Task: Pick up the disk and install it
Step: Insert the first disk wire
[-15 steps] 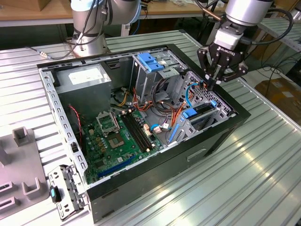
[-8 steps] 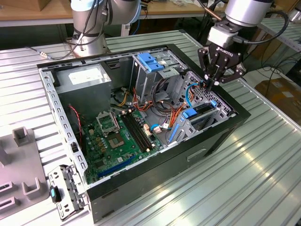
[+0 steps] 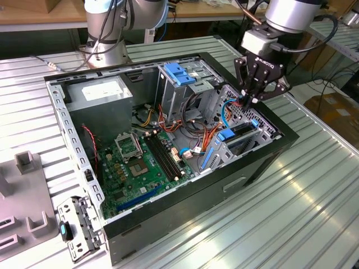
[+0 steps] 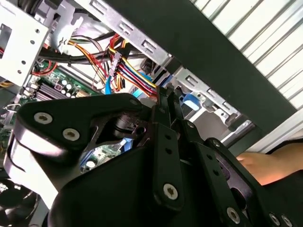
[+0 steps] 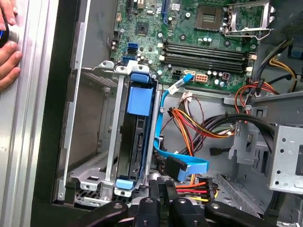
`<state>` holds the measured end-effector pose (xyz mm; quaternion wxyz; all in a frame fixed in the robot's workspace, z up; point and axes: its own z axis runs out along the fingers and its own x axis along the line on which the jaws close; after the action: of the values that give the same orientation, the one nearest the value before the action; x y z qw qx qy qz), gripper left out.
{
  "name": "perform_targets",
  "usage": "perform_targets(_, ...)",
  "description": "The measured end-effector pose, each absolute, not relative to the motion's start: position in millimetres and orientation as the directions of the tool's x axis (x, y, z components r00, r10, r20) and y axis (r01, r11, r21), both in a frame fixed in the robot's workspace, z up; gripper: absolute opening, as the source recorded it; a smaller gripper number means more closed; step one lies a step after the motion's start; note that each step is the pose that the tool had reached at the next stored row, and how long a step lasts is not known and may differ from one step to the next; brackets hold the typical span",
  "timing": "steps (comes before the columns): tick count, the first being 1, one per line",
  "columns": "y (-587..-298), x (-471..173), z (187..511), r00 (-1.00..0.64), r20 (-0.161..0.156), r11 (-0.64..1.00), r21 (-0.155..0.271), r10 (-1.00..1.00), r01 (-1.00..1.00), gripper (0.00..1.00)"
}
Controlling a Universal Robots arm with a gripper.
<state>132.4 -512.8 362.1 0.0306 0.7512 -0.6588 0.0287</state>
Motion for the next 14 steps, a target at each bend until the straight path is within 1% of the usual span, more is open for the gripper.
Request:
perform_targets(4,-513,131,359,0.054,0.083,-0.054,0.008,-0.995,-0.999,0.17)
perform_targets(7,-513,131,358,0.029,0.084,-0.028,0.008,-0.996,-1.000,0.17)
perform_targets(9,-522,129,357,0.028,0.081,-0.028,0.008,-0.996,-1.000,0.17)
perform_targets(14,-538,126,356,0.029,0.056,-0.028,0.007,-0.998,-1.000,0.17)
